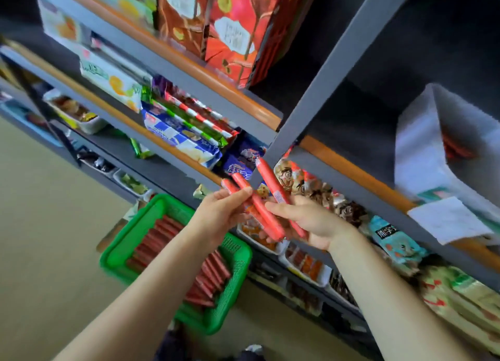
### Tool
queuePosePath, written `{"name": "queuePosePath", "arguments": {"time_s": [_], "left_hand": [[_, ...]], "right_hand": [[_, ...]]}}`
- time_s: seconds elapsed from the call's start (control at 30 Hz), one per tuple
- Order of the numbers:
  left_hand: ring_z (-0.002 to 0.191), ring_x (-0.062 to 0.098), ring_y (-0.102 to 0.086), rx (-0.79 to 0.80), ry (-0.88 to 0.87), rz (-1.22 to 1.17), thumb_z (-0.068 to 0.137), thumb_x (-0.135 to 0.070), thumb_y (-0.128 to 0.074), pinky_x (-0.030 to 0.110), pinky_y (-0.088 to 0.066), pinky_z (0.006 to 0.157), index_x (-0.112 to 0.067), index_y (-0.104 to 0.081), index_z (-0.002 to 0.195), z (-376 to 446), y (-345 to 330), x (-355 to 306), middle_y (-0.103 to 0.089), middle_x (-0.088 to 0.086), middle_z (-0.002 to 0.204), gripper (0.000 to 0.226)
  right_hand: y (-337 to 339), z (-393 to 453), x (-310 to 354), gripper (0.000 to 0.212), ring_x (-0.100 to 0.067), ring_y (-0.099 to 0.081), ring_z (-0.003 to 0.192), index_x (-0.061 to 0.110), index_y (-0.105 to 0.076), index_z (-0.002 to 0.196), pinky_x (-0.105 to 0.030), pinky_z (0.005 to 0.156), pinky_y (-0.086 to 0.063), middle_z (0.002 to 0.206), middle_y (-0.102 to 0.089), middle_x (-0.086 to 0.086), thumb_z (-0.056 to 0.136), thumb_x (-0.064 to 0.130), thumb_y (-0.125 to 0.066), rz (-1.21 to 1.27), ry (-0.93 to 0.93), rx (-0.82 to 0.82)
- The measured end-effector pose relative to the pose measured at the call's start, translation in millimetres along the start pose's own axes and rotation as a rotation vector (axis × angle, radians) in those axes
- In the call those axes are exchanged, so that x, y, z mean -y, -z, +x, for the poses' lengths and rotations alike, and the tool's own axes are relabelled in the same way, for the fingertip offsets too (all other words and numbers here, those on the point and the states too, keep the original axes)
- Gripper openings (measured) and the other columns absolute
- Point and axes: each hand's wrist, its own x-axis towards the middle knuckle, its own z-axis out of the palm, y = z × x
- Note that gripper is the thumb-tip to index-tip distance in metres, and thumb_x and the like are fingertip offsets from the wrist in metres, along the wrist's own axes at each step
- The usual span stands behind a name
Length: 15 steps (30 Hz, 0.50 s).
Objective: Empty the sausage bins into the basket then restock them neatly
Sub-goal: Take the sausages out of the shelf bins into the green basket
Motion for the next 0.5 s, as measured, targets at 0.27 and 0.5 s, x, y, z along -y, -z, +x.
{"name": "queuePosePath", "arguments": {"time_s": [0.27,0.5], "left_hand": [[0.063,0.011,-0.067,-0.172,0.169,-0.043,0.094,-0.005,-0.061,0.023,-0.057,0.06,-0.01,-0.062,0.088,25,80,85,-0.069,0.003,0.073,0.007],[0.057,0.008,-0.061,-0.356,0.371,-0.067,0.094,-0.002,-0.059,0.024,-0.057,0.06,-0.012,-0.06,0.083,74,147,203,-0.062,0.001,0.067,0.016]], "right_hand": [[-19,89,-104,0.02,-0.03,-0.07,0.077,0.004,-0.062,0.114,-0.036,0.06,-0.06,0.097,-0.072,-0.018,0.097,0.013,-0.057,-0.068,-0.175,0.005],[-30,165,-260,0.016,-0.018,-0.061,0.068,0.008,-0.064,0.104,-0.023,0.05,-0.047,0.09,-0.065,-0.015,0.09,0.0,-0.063,-0.001,-0.299,-0.257]]}}
